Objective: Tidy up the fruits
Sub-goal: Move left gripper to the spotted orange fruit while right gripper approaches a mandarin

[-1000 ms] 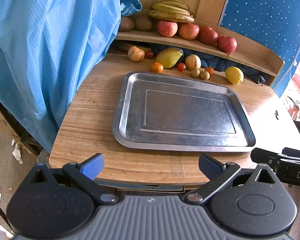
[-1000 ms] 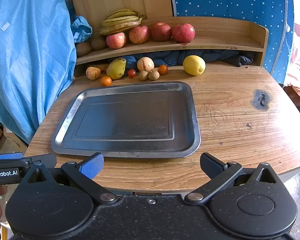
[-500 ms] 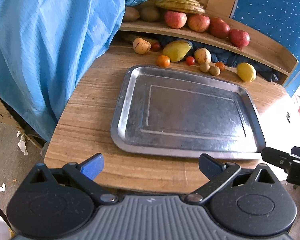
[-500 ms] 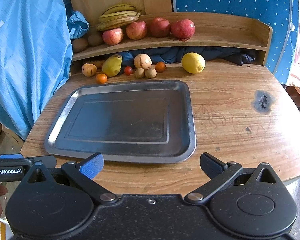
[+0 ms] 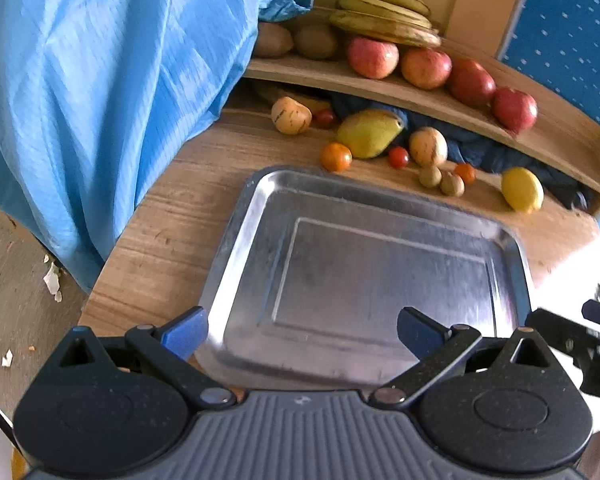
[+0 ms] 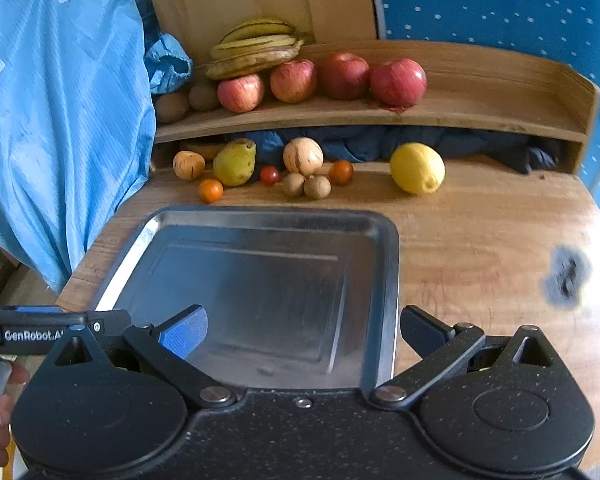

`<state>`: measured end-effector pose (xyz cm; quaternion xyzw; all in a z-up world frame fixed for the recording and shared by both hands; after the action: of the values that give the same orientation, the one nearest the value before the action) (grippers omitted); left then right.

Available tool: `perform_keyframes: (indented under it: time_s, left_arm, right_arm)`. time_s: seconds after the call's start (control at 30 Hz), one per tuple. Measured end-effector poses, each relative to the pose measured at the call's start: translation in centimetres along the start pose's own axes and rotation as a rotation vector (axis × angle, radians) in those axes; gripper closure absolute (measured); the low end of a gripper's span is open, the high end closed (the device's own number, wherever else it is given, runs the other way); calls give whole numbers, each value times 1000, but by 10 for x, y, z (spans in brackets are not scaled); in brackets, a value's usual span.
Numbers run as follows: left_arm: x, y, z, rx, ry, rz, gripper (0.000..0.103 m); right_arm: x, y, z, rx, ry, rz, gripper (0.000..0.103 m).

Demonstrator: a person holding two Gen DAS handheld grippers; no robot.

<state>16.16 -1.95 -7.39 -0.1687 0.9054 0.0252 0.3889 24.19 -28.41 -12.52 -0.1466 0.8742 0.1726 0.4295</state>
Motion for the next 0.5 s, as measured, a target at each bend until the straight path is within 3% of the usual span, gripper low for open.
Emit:
perform_keyframes:
  time_s: [0.5]
  left_arm:
    - [-36, -9, 34, -53, -18, -2, 1]
  right_arm:
    - [-22, -16, 34, -109, -4, -92, 0]
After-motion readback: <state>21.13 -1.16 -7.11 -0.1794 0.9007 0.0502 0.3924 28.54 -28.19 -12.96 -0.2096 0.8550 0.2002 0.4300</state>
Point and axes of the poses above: each gripper's, at about its wrist camera, not at the fingertips, and z roughly the way its jaws point, y to its left, x to its underside, the point moved 4 cm from there along z, roughly the way its jaws point, and after that the axes turned 13 degrees about -y, right-handed, at the moved point
